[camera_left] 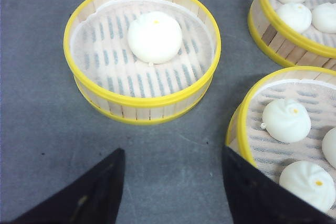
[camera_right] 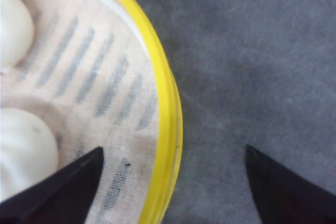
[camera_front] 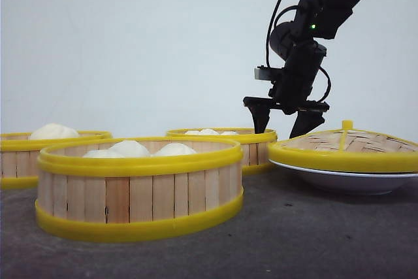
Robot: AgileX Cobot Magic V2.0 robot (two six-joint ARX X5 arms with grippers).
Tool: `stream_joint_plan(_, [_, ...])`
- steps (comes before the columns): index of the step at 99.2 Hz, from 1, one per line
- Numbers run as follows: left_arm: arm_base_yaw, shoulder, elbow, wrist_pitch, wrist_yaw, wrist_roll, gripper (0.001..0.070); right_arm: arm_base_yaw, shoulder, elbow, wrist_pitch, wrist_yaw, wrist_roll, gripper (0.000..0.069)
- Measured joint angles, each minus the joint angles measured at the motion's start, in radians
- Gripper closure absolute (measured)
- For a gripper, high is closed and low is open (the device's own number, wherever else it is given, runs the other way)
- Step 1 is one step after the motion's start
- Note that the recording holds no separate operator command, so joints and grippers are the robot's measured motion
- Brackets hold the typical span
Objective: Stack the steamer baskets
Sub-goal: 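Lower the right gripper onto the rim of the farther bun basket, then grip the basket rim with the right gripper and lift it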
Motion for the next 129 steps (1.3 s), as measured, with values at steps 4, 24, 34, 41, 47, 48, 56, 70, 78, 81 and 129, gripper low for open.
stream_joint_plan(4, [0.0, 0.0, 0.0, 0.0, 0.0, 0.0, 0.0362, 0.0, 0.002, 0.0, 0.008, 0.0, 0.0, 0.0322])
stream_joint_plan(24, [0.0, 0.0, 0.0, -0.019, 0.0, 0.0, 0.0362, 0.002, 0.003, 0.001, 0.036, 0.0, 0.02, 0.0578])
stream_joint_plan(34, [0.0, 0.0, 0.0, -0.027, 0.0, 0.0, 0.0362, 0.007, 0.003, 0.002, 0.042, 0.029, 0.038, 0.0643])
stream_joint_plan(41, [0.0, 0.0, 0.0, -0.027, 0.0, 0.0, 0.0362, 0.009, 0.003, 0.002, 0.044, 0.029, 0.037, 0.0658])
stream_joint_plan(47, [0.0, 0.0, 0.0, -0.027, 0.0, 0.0, 0.0362, 0.013, 0.003, 0.002, 0.045, 0.032, 0.038, 0.066])
stream_joint_plan(48, [0.0, 0.0, 0.0, -0.027, 0.0, 0.0, 0.0362, 0.013, 0.003, 0.002, 0.045, 0.032, 0.038, 0.066])
stream_joint_plan(56, [0.0, 0.0, 0.0, -0.027, 0.0, 0.0, 0.0362, 0.016, 0.003, 0.002, 0.056, 0.028, 0.045, 0.066])
stream_joint_plan(70, [0.0, 0.0, 0.0, -0.025, 0.0, 0.0, 0.0362, 0.02, 0.016, 0.062, -0.003, 0.027, 0.055, 0.066])
stream_joint_plan(78, [0.0, 0.0, 0.0, -0.025, 0.0, 0.0, 0.0362, 0.022, 0.02, 0.138, -0.07, 0.029, 0.055, 0.066])
stream_joint_plan(81, [0.0, 0.0, 0.0, -0.025, 0.0, 0.0, 0.0362, 0.024, 0.02, 0.17, -0.096, 0.034, 0.055, 0.066])
stream_joint_plan(129, [0.0, 0.0, 0.0, -0.025, 0.0, 0.0, 0.0362, 0.069, 0.02, 0.669, -0.613, 0.034, 0.089, 0.066])
